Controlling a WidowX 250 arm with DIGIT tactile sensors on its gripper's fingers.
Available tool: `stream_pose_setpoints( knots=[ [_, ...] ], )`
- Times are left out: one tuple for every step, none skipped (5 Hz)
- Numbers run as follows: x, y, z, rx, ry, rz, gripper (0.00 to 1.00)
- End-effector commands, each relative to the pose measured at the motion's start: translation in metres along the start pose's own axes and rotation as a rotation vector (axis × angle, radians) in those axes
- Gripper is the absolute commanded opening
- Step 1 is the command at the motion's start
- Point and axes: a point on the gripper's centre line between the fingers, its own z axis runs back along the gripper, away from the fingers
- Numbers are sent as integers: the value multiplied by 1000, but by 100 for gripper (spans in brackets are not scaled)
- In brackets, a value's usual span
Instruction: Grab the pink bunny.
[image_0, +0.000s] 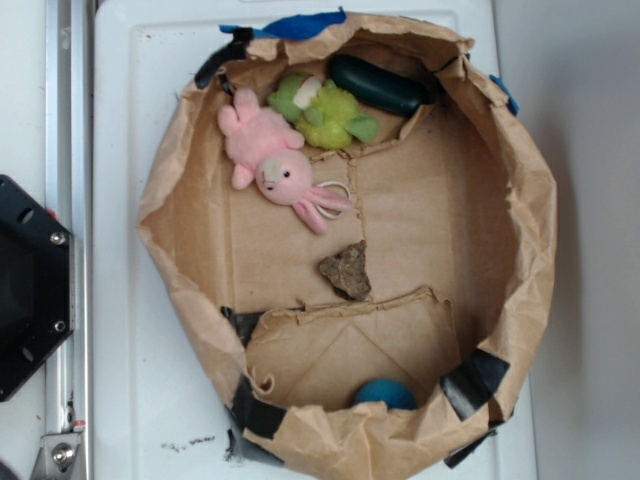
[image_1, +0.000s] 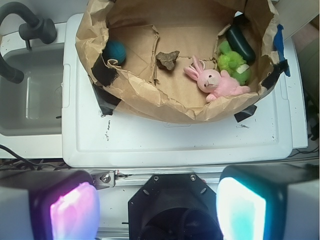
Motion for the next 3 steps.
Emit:
stream_pose_setpoints(
  knots=[
    [0, 0, 0, 0, 0, 0, 100],
    [31, 21, -10, 44, -45, -101, 100],
    [54, 38, -24, -31, -22, -338, 100]
  ],
)
